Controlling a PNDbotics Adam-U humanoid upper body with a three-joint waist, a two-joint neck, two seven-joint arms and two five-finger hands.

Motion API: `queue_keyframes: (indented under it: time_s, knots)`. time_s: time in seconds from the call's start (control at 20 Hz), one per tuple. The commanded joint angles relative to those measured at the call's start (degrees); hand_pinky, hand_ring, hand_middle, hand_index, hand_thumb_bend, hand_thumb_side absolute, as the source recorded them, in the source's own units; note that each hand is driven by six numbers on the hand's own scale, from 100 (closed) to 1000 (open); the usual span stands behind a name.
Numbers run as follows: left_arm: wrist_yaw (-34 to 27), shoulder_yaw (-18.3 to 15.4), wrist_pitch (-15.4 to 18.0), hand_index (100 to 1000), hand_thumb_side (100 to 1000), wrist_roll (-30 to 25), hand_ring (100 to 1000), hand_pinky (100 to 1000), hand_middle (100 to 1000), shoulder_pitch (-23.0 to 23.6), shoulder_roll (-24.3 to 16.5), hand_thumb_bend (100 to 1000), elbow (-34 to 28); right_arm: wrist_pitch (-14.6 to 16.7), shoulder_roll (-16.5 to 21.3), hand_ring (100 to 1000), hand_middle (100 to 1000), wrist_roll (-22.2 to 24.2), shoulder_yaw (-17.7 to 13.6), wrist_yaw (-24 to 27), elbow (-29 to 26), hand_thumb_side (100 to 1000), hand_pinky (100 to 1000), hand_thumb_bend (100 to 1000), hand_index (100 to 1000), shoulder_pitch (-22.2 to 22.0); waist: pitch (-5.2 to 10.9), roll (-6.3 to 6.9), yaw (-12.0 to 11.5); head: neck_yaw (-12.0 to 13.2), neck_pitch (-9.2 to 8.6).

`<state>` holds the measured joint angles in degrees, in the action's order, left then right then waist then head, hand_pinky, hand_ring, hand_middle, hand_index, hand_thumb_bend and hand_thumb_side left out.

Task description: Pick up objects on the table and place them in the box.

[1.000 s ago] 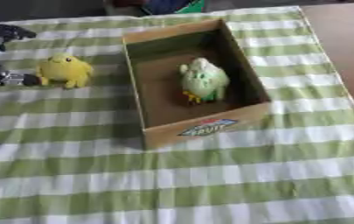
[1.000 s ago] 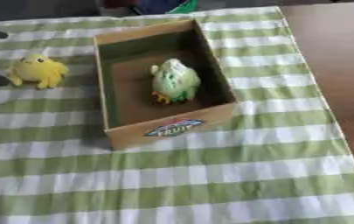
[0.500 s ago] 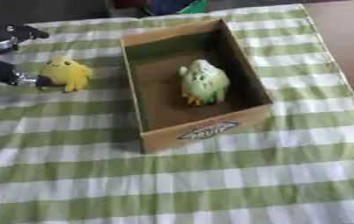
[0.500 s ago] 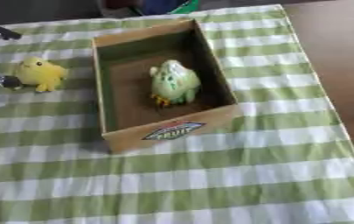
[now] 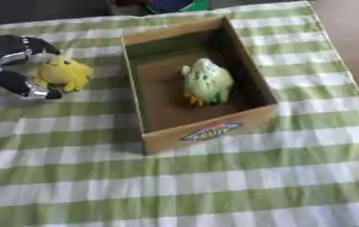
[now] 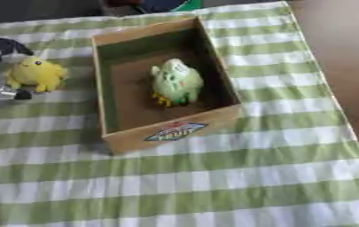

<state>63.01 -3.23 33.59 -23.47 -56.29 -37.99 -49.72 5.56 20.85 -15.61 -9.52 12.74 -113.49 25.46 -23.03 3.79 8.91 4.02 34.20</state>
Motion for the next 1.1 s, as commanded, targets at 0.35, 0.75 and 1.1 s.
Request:
queue_keyframes:
  time_s: [0.35,0.75,1.1]
  knots:
    - [3.2,-0.7,-2.1,910,819,4.0,866,624,847,-1.6,-0.3,522,2.1,-0.1,1.0,648,510,0.1,-0.4,0.3,-1.1,857,772,100,808,0.8,0.67,0.0,0.4,0.9,-1.29]
    - [3.3,-0.4,-3.1,820,712,7.2,815,582,765,-1.5,-0.1,192,2.4,-0.2,0.8,649,510,0.2,-0.6,0.4,-1.1,857,773,100,808,0.4,0.71,0.03,0.3,0.9,-0.94]
    - [0.5,-0.5,-4.1,751,542,7.2,759,534,681,-1.3,-0.4,100,1.2,-0.4,0.6,649,509,0.3,-0.6,0.3,-1.1,847,773,100,808,0.1,1.12,-0.05,0.0,0.6,-0.38]
